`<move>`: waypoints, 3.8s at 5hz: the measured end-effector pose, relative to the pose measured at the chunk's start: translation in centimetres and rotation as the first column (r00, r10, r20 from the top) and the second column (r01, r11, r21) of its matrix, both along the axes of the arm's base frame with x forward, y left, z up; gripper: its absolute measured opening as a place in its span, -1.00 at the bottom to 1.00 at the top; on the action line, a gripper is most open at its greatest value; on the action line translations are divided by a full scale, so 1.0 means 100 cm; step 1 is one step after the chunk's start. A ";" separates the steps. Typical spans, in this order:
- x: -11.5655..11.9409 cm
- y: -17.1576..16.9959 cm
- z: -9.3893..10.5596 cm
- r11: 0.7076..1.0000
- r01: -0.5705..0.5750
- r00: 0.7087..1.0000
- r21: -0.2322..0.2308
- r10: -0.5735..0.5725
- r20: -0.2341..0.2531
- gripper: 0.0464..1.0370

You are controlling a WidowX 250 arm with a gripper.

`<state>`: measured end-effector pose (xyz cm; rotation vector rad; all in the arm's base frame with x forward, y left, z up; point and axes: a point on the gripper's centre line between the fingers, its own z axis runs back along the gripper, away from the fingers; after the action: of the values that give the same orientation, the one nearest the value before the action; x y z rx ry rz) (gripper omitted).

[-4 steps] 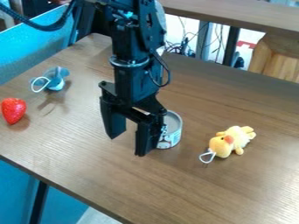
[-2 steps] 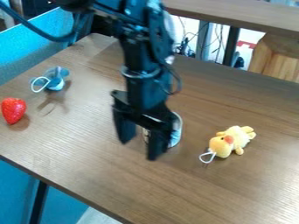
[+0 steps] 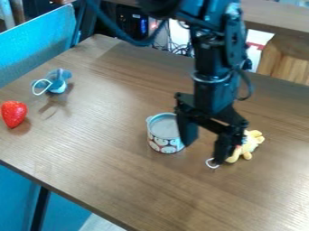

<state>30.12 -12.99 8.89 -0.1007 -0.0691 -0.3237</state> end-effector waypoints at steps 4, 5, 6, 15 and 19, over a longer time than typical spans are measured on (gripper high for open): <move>0.060 -0.024 -0.019 0.989 -0.065 0.997 0.136 0.060 0.042 0.93; 0.064 -0.025 -0.026 0.985 -0.081 0.997 0.151 0.079 0.018 0.93; 0.065 -0.024 -0.033 0.980 -0.108 0.994 0.164 0.109 0.005 0.93; -0.036 -0.019 -0.001 0.967 -0.250 0.968 0.059 0.248 0.032 -0.92; -0.068 -0.073 -0.053 0.989 -0.140 0.983 0.047 0.144 -0.112 -0.86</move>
<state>23.33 -20.27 3.63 -0.0757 0.0446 -0.1761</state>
